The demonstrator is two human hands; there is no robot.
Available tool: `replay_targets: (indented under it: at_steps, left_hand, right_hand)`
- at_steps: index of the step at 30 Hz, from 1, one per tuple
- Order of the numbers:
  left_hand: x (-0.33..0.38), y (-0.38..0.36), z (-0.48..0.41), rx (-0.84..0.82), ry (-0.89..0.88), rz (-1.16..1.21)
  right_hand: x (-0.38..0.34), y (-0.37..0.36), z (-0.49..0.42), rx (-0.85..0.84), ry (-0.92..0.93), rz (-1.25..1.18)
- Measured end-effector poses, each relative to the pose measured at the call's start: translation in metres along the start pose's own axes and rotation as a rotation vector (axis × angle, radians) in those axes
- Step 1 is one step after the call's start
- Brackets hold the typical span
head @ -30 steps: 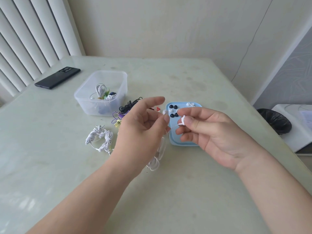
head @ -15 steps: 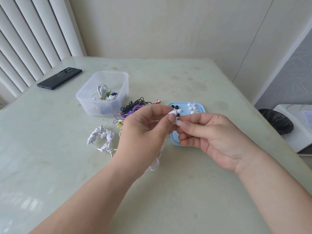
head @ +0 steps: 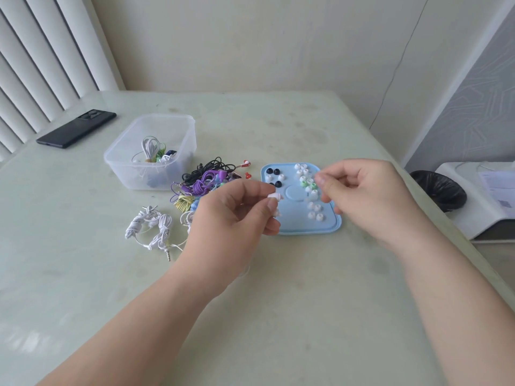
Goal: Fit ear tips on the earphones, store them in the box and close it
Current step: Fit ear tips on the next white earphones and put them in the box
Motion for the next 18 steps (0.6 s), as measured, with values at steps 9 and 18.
replay_targets:
  at_steps: [9,18]
  left_hand:
    - [-0.0035,-0.0052,0.0024,0.003,0.001,-0.035]
    - [-0.0030,-0.0055,0.0025,0.020,0.021,0.025]
  right_hand:
    - [0.0124,0.0034,0.0006,-0.203,-0.053,0.365]
    - [0.0032,0.0044,0.0057,-0.133,0.019,0.169]
Point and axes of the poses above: each hand's wrist, its own z-axis away from the middle knuckle, its own y-axis out of the back of the hand, x = y × z, the point moved 2 cm from there along -z, towards the middle knuckle, and after that the axes turned 11 degrees about z, right-handed, at the moved point
